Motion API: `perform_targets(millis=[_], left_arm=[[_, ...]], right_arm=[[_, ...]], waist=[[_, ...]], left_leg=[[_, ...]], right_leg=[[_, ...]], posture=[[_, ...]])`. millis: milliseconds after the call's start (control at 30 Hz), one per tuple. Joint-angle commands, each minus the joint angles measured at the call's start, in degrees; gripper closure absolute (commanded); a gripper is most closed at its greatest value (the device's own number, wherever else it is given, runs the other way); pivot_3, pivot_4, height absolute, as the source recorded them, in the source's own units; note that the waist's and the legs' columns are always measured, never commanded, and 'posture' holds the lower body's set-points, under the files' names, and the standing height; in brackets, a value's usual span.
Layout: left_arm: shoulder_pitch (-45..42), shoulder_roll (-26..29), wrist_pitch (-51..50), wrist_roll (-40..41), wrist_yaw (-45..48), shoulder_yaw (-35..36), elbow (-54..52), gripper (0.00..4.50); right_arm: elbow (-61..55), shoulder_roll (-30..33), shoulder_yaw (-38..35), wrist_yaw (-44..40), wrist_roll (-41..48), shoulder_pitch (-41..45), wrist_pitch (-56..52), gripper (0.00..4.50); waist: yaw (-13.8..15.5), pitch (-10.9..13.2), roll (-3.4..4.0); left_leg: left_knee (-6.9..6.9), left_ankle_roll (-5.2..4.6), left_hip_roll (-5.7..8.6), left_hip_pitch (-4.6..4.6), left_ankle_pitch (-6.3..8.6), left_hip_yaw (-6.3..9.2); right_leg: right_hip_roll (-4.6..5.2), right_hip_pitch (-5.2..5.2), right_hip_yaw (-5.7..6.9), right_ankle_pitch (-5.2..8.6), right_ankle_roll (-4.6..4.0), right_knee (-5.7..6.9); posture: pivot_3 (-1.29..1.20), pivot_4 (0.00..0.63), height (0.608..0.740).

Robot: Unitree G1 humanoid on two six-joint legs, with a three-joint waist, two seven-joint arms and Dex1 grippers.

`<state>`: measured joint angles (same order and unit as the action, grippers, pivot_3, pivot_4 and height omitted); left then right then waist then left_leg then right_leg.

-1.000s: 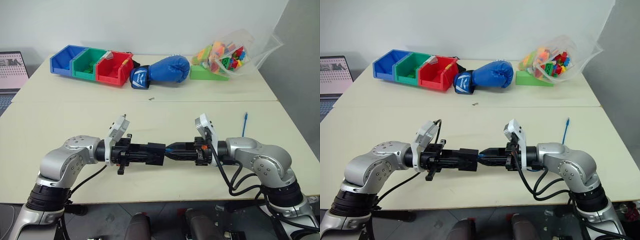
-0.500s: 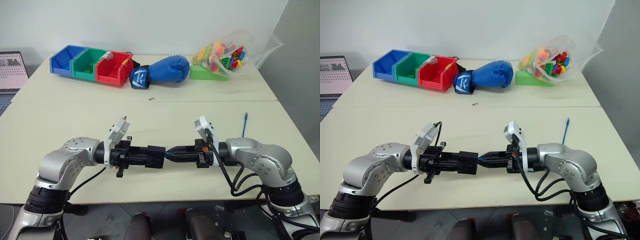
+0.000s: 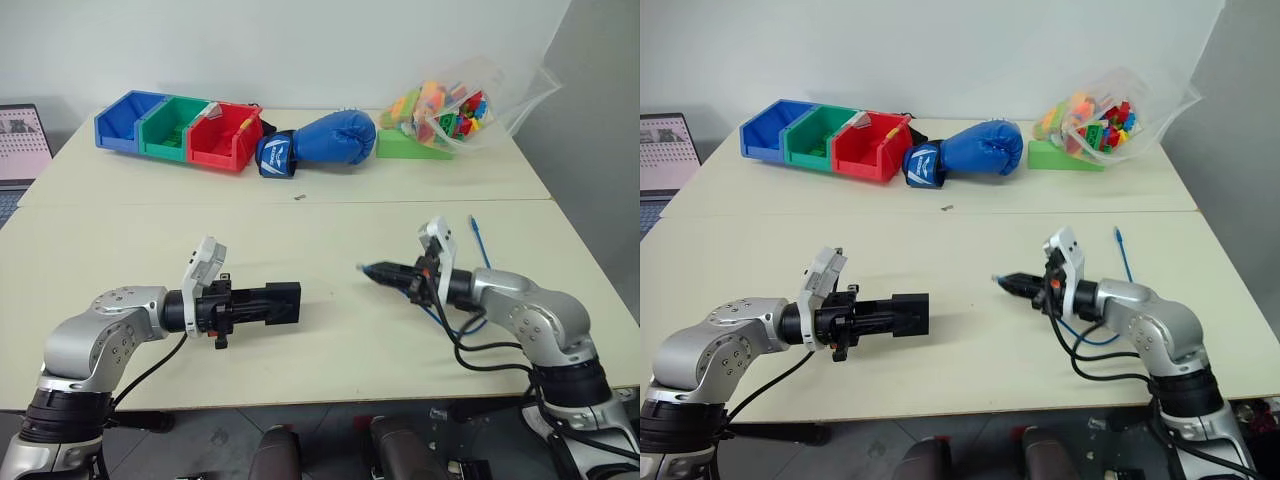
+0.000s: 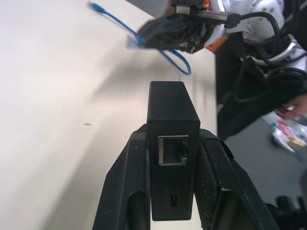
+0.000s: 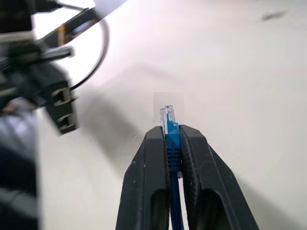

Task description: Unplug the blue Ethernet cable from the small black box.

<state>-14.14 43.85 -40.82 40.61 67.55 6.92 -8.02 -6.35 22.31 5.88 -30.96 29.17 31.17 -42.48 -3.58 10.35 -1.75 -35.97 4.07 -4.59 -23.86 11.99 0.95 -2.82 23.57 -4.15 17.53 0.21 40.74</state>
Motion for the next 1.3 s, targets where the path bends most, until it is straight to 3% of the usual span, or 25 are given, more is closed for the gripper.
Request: perform_targets(millis=[33, 167, 233, 333, 533, 567, 667, 767, 900, 1133, 1200, 1300], left_arm=[[-0.87, -1.82, 3.80, -2.60, -4.55, 1.46, 0.85, 3.71], [-2.28, -3.90, 7.15, -5.52, -7.92, 0.90, 2.60, 3.71], [-2.99, -5.10, 9.03, -7.12, -9.85, 0.82, 3.66, 3.71], [-4.23, -6.94, 12.24, -9.91, -13.28, 0.96, 5.74, 3.71], [-10.04, -12.52, 25.35, -20.59, -26.82, 1.61, 15.71, 3.71], [-12.79, -13.93, 30.16, -23.71, -32.09, 2.18, 20.71, 3.71], [-18.26, -16.41, 40.07, -28.76, -40.24, 2.85, 31.40, 3.71], [-21.83, -18.32, 46.11, -30.74, -43.00, 2.64, 40.71, 3.71], [-25.47, -20.01, 50.75, -31.38, -44.19, 3.08, 50.99, 3.71], [-27.66, -20.48, 53.66, -30.82, -42.00, 3.66, 62.95, 3.71], [-27.55, -20.30, 53.97, -30.72, -41.44, 3.80, 63.91, 3.01], [-26.45, -20.18, 54.38, -30.13, -38.41, 3.97, 63.84, 2.46]], right_arm=[[16.93, -3.74, 1.45, 16.55, -16.27, 7.96, 14.38, 4.44], [31.74, -7.88, 0.83, 22.70, -21.83, 14.59, 21.31, 4.44], [36.90, -9.33, -0.01, 23.67, -22.73, 16.67, 23.37, 3.74], [40.10, -10.19, -1.65, 22.90, -22.55, 17.78, 25.75, 3.19], [24.56, -6.78, -0.04, 17.37, -23.91, 13.05, 23.13, 1.69], [16.15, -5.52, 1.42, 11.42, -19.77, 11.08, 19.57, 1.51], [-0.04, -2.92, 3.91, 0.38, -11.61, 7.55, 10.88, 1.51], [-7.42, -1.89, 4.36, -2.55, -7.08, 6.86, 3.73, 1.51], [-13.48, -1.28, 4.83, -6.46, -1.51, 6.90, -2.86, 1.51], [-13.67, -0.56, 7.28, -5.34, -5.05, 8.42, -2.94, 1.51], [-13.38, -0.48, 7.49, -5.17, -5.66, 8.54, -2.76, 1.49], [-13.31, -0.49, 7.84, -5.28, -6.40, 8.21, -2.70, 1.49]], waist=[[0.11, 0.01, 0.01], [0.48, 0.02, 0.00], [0.54, 0.02, 0.00], [0.54, 0.02, 0.01], [0.98, 0.02, 0.02], [1.04, 0.02, 0.02], [1.60, 0.07, 0.09], [1.67, 0.08, 0.11], [1.81, 0.05, 0.07], [1.79, 0.04, 0.05], [1.78, 0.04, 0.05], [1.72, 0.04, 0.05]], left_leg=[[0.03, 0.01, 0.04, -0.05, 0.00, -0.01], [0.04, 0.01, 0.03, -0.09, -0.01, -0.09], [0.05, 0.01, 0.03, -0.17, -0.01, -0.11], [0.06, 0.01, 0.04, -0.23, -0.01, -0.14], [0.06, 0.02, 0.05, -0.27, -0.01, -0.12], [0.05, 0.01, 0.05, -0.27, -0.01, -0.11], [0.04, 0.01, 0.04, -0.27, -0.01, -0.06], [0.05, 0.01, 0.00, -0.26, 0.00, -0.05], [-0.03, 0.01, 0.08, -0.26, -0.01, -0.06], [-0.04, 0.02, 0.10, -0.26, -0.01, 0.00], [-0.04, 0.02, 0.10, -0.23, -0.01, 0.00], [-0.03, 0.02, 0.10, -0.19, -0.01, -0.01]], right_leg=[[0.02, 0.05, 0.00, -0.01, 0.02, 0.00], [0.04, 0.06, -0.05, -0.01, 0.00, -0.01], [0.05, 0.11, -0.07, -0.03, -0.05, -0.01], [0.07, 0.17, -0.07, -0.17, -0.28, -0.01], [0.10, 0.18, -0.03, -0.18, -0.29, 0.03], [0.10, 0.18, -0.03, -0.17, -0.28, 0.04], [0.08, 0.19, 0.05, -0.17, -0.28, 0.08], [0.00, 0.19, 0.03, -0.17, -0.28, 0.09], [0.09, 0.08, 0.07, -0.21, -0.23, 0.03], [0.09, 0.07, 0.13, -0.16, -0.12, 0.05], [0.09, 0.05, 0.13, -0.14, -0.08, 0.06], [0.08, 0.02, 0.12, -0.09, 0.01, 0.07]], posture=[[0.00, 0.150, 0.740], [0.00, 0.150, 0.740], [0.00, 0.150, 0.740], [0.00, 0.150, 0.740], [0.00, 0.150, 0.740], [0.00, 0.150, 0.740], [0.00, 0.150, 0.740], [0.00, 0.150, 0.740], [0.00, 0.150, 0.740], [0.00, 0.150, 0.740], [0.00, 0.150, 0.740], [0.00, 0.150, 0.740]])
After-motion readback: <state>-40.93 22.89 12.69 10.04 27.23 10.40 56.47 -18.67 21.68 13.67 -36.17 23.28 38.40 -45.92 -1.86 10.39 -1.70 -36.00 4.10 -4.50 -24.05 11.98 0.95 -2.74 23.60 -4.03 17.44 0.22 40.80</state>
